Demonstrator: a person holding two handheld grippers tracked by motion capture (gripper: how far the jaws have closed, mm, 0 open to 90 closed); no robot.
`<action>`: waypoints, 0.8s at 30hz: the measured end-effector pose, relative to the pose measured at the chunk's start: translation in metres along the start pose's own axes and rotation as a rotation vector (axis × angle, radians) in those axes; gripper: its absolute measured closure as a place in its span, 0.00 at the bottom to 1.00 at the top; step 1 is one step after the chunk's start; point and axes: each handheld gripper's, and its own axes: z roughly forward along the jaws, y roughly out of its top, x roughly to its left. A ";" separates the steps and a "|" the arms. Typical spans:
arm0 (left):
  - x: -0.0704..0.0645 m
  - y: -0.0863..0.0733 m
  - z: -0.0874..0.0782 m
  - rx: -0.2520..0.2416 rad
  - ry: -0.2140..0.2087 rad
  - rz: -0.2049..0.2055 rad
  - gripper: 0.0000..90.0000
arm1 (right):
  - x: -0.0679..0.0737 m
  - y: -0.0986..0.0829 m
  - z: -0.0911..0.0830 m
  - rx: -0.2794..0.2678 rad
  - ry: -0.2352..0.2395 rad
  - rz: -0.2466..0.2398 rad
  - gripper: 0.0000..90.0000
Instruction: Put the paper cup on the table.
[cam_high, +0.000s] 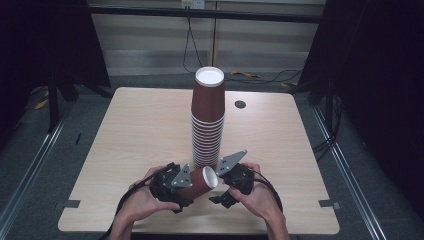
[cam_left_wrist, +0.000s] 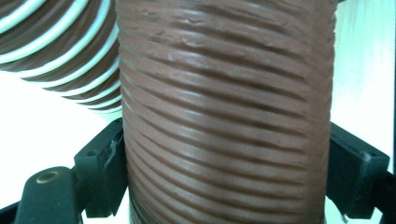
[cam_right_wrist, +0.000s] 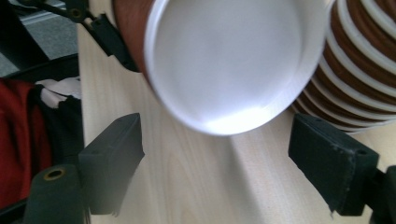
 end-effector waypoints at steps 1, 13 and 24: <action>0.000 0.001 0.001 0.006 0.009 0.000 0.17 | 0.000 0.000 0.000 0.004 -0.003 0.007 0.20; -0.001 0.012 0.000 0.085 0.023 0.044 0.17 | -0.008 0.009 0.002 0.052 0.027 0.010 0.17; -0.005 0.020 0.005 0.119 -0.002 0.090 0.17 | -0.013 0.019 0.007 0.092 0.104 0.008 0.16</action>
